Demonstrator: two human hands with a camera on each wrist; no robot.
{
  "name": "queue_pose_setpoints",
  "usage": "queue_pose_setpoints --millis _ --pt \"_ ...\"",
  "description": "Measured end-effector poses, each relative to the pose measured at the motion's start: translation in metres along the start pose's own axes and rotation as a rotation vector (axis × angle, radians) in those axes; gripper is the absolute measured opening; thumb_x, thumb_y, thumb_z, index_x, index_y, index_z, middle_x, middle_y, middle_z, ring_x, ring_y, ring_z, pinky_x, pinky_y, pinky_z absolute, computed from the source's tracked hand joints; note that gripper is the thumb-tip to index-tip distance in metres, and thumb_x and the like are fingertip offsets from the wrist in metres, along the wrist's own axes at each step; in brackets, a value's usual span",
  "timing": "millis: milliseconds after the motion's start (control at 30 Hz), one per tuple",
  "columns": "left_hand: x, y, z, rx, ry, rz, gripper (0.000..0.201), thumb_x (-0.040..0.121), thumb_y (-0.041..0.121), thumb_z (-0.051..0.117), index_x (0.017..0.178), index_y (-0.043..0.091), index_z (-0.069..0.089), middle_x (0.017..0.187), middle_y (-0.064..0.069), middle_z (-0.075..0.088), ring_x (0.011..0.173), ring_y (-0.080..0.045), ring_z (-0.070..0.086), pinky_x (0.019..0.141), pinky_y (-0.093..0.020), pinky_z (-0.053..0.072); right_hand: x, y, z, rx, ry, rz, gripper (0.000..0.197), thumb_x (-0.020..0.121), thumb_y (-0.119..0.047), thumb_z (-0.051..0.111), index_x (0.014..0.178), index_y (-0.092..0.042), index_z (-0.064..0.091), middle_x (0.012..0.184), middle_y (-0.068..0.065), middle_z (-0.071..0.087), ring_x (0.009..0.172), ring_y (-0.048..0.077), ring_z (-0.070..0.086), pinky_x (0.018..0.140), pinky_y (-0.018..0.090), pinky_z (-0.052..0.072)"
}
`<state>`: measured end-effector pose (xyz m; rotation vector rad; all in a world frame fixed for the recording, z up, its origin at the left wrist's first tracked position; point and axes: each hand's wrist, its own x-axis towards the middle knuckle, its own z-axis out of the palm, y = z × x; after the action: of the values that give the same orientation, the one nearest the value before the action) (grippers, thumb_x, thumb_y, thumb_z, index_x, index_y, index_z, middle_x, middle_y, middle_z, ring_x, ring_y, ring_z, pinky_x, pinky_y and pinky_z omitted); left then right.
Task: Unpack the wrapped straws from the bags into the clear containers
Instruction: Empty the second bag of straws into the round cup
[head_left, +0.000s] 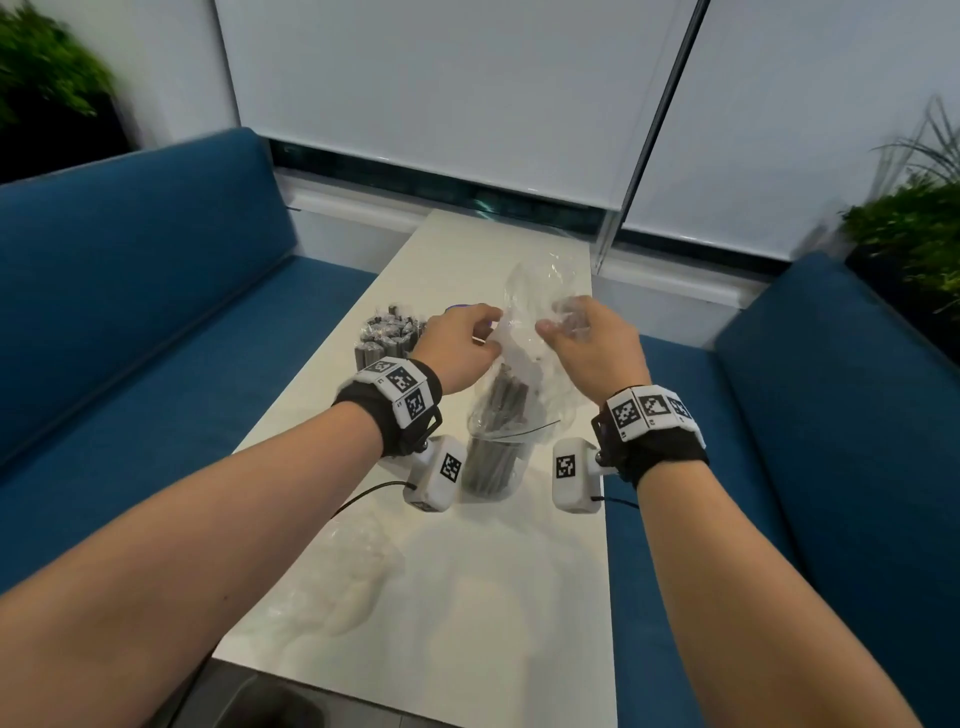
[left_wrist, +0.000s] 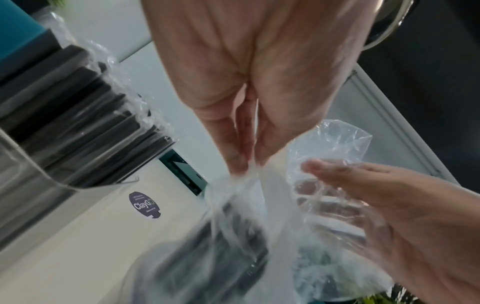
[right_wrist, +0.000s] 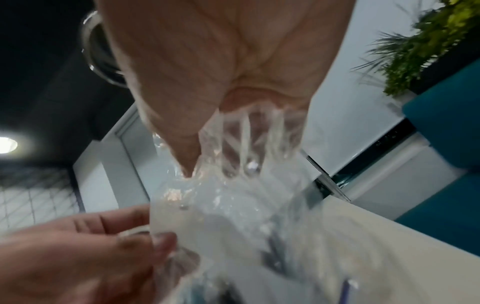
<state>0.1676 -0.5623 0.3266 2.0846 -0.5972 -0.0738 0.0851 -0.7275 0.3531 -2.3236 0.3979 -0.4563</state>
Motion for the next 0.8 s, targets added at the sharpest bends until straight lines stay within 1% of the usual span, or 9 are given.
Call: queue_pose_setpoints --millis 100,200,267,333,400,500,633,733,800 --pt "-0.004 0.009 -0.006 -0.081 0.073 0.043 0.038 0.091 0.013 0.066 0.128 0.02 0.07 0.111 -0.006 0.079 0.099 -0.022 0.074 0.096 -0.041 0.059 -0.004 -0.008 -0.009 0.022 0.16 -0.072 0.042 0.098 -0.044 0.066 0.131 -0.018 0.063 0.108 -0.008 0.061 0.101 0.013 0.058 0.086 0.027 0.041" --pt "-0.006 0.021 -0.015 -0.128 0.164 0.11 0.033 0.092 0.013 0.067 0.124 0.02 0.072 0.107 -0.003 0.08 0.097 -0.017 0.075 0.097 -0.036 0.059 -0.005 -0.012 -0.014 0.028 0.176 -0.089 0.043 0.097 -0.049 0.065 0.129 -0.019 0.063 0.107 -0.008 0.063 0.101 0.012 0.058 0.086 0.026 0.04" --pt "-0.008 0.027 -0.019 -0.123 0.199 0.152 0.029 0.093 0.014 0.067 0.121 0.018 0.073 0.107 -0.001 0.079 0.094 -0.013 0.073 0.096 -0.024 0.056 -0.006 -0.014 -0.018 0.04 0.181 -0.086 0.044 0.097 -0.052 0.064 0.128 -0.021 0.063 0.109 -0.007 0.065 0.104 0.014 0.061 0.086 0.028 0.043" --pt "-0.009 0.031 -0.024 -0.127 0.235 0.199 0.027 0.095 0.014 0.067 0.121 0.017 0.073 0.106 0.004 0.076 0.092 -0.007 0.069 0.086 -0.001 0.048 -0.007 -0.016 -0.022 0.057 0.243 -0.111 0.043 0.096 -0.055 0.063 0.123 -0.023 0.066 0.112 -0.005 0.068 0.109 0.018 0.064 0.09 0.033 0.049" --pt "-0.01 0.036 -0.028 -0.121 0.24 0.235 0.027 0.095 0.014 0.067 0.122 0.015 0.073 0.103 0.008 0.072 0.091 -0.005 0.066 0.077 0.009 0.04 -0.008 -0.019 -0.027 0.029 0.31 -0.153 0.042 0.095 -0.057 0.063 0.118 -0.022 0.07 0.114 -0.003 0.072 0.111 0.021 0.063 0.095 0.04 0.051" --pt "-0.01 0.039 -0.03 -0.103 0.174 0.239 0.029 0.096 0.013 0.067 0.124 0.014 0.071 0.107 0.005 0.073 0.094 -0.008 0.067 0.075 0.009 0.04 -0.007 -0.02 -0.031 -0.037 0.289 -0.179 0.043 0.096 -0.056 0.061 0.118 -0.02 0.071 0.111 -0.002 0.072 0.109 0.021 0.064 0.096 0.043 0.052" --pt "-0.013 0.043 -0.033 -0.117 0.198 0.25 0.026 0.095 0.015 0.069 0.121 0.015 0.072 0.116 -0.002 0.076 0.097 -0.006 0.066 0.078 0.008 0.04 -0.009 -0.021 -0.04 -0.027 0.316 -0.175 0.038 0.099 -0.046 0.063 0.119 -0.015 0.069 0.116 0.002 0.072 0.102 0.016 0.062 0.088 0.031 0.047" --pt "-0.022 0.052 -0.038 -0.157 0.284 0.293 0.025 0.093 0.028 0.073 0.117 0.021 0.072 0.119 0.003 0.067 0.108 -0.008 0.062 0.09 -0.01 0.052 -0.019 -0.029 -0.048 0.081 0.445 -0.216 0.032 0.099 -0.04 0.066 0.113 -0.012 0.068 0.109 0.002 0.073 0.091 0.015 0.066 0.08 0.023 0.052" --pt "-0.034 0.055 -0.044 -0.141 0.357 0.309 0.029 0.092 0.04 0.072 0.117 0.027 0.068 0.12 0.007 0.057 0.11 -0.011 0.059 0.091 -0.024 0.055 -0.035 -0.037 -0.053 0.238 0.517 -0.19 0.028 0.098 -0.04 0.068 0.109 -0.014 0.067 0.098 -0.009 0.071 0.085 0.006 0.067 0.075 0.013 0.052"
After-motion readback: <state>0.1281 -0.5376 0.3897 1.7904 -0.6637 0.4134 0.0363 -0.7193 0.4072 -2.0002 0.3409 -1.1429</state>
